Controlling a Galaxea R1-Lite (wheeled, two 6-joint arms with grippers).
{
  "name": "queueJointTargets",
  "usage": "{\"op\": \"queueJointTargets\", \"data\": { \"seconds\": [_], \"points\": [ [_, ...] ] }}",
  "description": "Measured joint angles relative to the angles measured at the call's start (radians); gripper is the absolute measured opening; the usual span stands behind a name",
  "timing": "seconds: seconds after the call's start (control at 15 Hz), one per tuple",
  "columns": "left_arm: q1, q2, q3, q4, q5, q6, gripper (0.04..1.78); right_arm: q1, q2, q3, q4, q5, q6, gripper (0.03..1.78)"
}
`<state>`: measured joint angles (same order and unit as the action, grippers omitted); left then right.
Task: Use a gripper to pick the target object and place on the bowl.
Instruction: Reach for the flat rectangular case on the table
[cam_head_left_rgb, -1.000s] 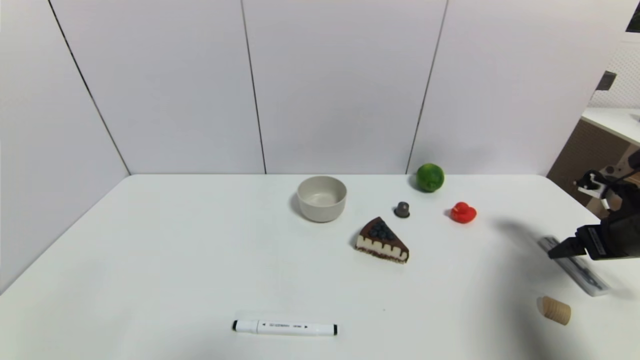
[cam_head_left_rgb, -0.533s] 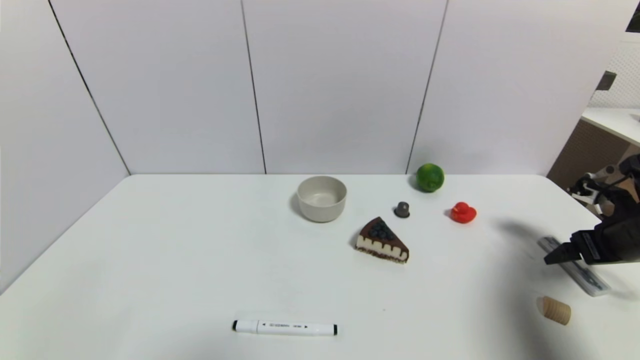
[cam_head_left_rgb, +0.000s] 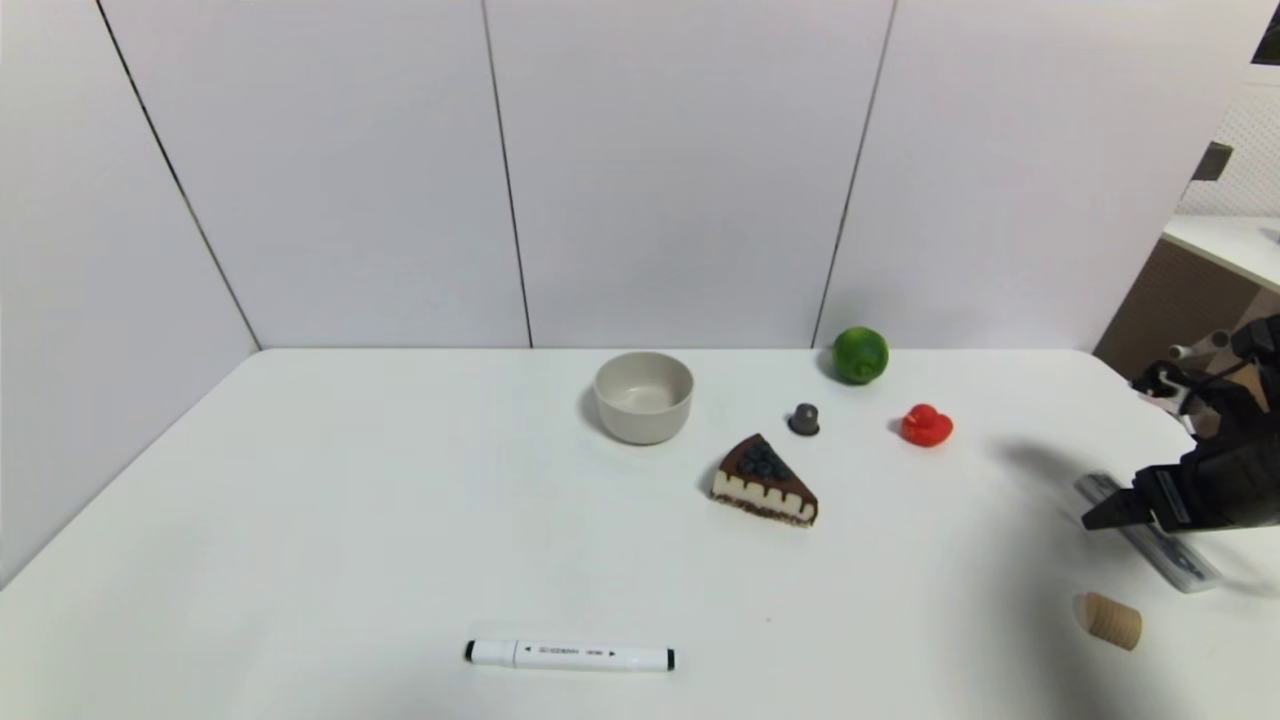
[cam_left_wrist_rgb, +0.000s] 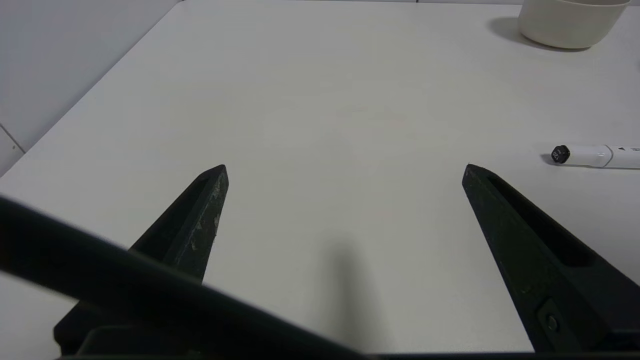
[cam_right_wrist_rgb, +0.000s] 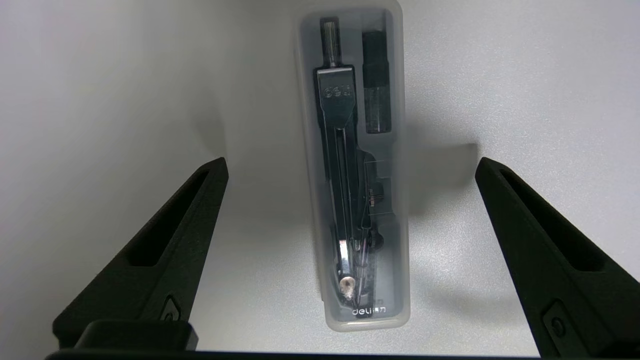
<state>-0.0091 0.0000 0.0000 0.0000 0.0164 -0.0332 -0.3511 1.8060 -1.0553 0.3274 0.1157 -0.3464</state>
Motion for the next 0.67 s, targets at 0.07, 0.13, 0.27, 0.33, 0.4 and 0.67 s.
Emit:
{"op": "queueJointTargets", "data": {
  "seconds": [0.07,0.13,0.27,0.33,0.4,0.67],
  "points": [
    [0.000,0.000,0.000,0.000,0.000,0.000,1.69,0.000,0.003,0.001,-0.001,-0.001,0.000,1.71],
    [0.000,0.000,0.000,0.000,0.000,0.000,1.69,0.000,0.006,0.000,-0.003,-0.001,0.000,1.71],
    [0.000,0.000,0.000,0.000,0.000,0.000,1.69,0.000,0.010,-0.003,-0.014,-0.001,0.000,1.71],
    [0.000,0.000,0.000,0.000,0.000,0.000,1.69,0.000,0.011,-0.003,-0.017,-0.002,0.000,1.71],
    [0.000,0.000,0.000,0.000,0.000,0.000,1.69,0.000,0.011,-0.002,-0.018,-0.002,0.001,1.71],
    [0.000,0.000,0.000,0.000,0.000,0.000,1.69,-0.006,0.013,0.001,-0.020,-0.002,0.000,1.71]
  ]
}}
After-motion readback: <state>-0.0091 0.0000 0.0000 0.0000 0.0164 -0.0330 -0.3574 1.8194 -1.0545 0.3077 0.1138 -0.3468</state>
